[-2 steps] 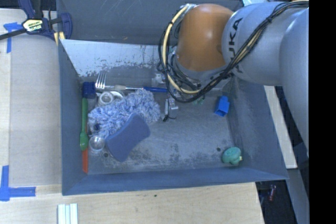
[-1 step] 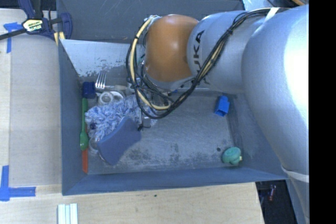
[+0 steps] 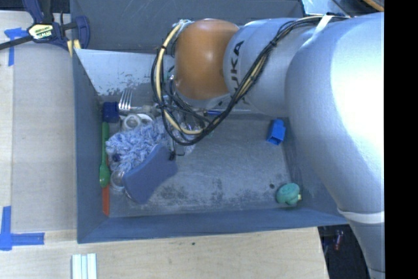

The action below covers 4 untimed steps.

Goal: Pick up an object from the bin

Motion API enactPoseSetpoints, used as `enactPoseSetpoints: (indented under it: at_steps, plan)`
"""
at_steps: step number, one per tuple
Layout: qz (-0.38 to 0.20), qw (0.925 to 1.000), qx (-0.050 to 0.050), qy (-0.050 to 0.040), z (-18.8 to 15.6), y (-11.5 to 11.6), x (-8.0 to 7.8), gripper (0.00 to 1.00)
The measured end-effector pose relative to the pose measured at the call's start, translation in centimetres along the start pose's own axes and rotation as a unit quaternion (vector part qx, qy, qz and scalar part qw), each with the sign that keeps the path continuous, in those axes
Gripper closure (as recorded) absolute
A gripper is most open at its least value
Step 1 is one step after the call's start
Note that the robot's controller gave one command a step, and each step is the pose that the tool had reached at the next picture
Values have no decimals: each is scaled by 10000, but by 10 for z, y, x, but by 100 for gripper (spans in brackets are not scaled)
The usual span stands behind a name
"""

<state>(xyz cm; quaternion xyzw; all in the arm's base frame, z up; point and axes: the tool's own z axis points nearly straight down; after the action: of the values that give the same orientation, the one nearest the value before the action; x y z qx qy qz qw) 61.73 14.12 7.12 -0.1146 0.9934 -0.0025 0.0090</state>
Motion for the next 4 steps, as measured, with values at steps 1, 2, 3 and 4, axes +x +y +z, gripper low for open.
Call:
enactPoseSetpoints:
  at_steps: [1, 2, 3, 4]
  plan:
    - [-991, 9951, -20, -7, -1, 34, 13, 100]
    - [-988, 9951, -20, -8, -1, 34, 13, 100]
    - [-984, 9951, -18, -16, -6, 33, 13, 100]
    - [-980, 9952, -22, 39, -33, 33, 16, 100]
